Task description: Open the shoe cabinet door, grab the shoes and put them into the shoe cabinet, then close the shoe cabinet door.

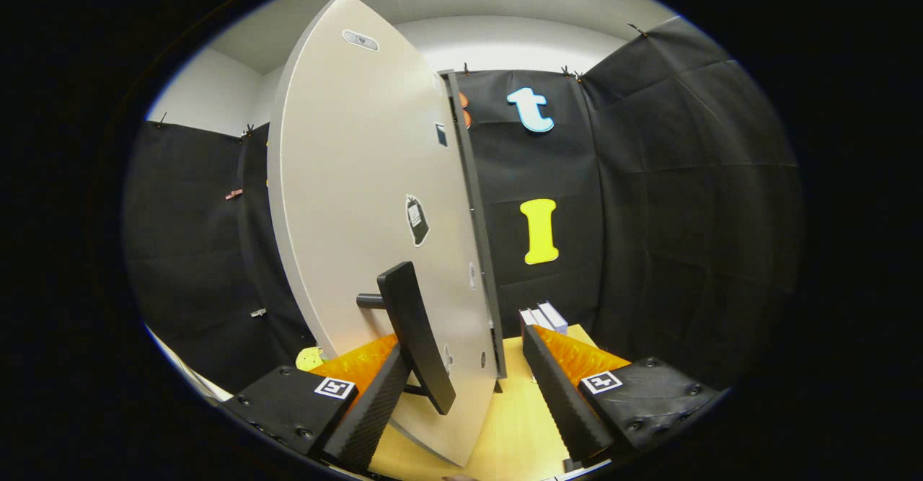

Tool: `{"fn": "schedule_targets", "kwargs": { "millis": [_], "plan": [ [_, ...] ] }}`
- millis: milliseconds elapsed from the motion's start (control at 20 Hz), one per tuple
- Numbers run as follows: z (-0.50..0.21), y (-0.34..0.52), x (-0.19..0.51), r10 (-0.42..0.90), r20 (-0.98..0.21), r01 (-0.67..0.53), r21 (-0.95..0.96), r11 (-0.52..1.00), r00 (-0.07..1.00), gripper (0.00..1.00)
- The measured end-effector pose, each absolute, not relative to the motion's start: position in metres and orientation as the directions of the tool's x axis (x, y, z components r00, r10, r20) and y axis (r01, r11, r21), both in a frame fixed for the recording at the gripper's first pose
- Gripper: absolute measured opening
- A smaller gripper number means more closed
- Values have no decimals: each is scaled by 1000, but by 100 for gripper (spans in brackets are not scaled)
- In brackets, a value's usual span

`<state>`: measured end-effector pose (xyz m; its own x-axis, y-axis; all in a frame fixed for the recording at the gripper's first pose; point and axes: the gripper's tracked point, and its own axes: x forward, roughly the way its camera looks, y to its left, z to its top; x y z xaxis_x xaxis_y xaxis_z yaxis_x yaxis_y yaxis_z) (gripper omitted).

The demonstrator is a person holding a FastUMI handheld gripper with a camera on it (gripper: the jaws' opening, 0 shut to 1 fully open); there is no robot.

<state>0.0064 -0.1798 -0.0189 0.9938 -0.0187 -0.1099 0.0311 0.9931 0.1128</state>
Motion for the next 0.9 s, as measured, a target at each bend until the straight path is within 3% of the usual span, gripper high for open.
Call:
{"fn": "schedule_targets", "kwargs": {
  "millis": [900],
  "plan": [
    [-41,6,104,209,-110,-194,131,972,972,100]
  ]
}}
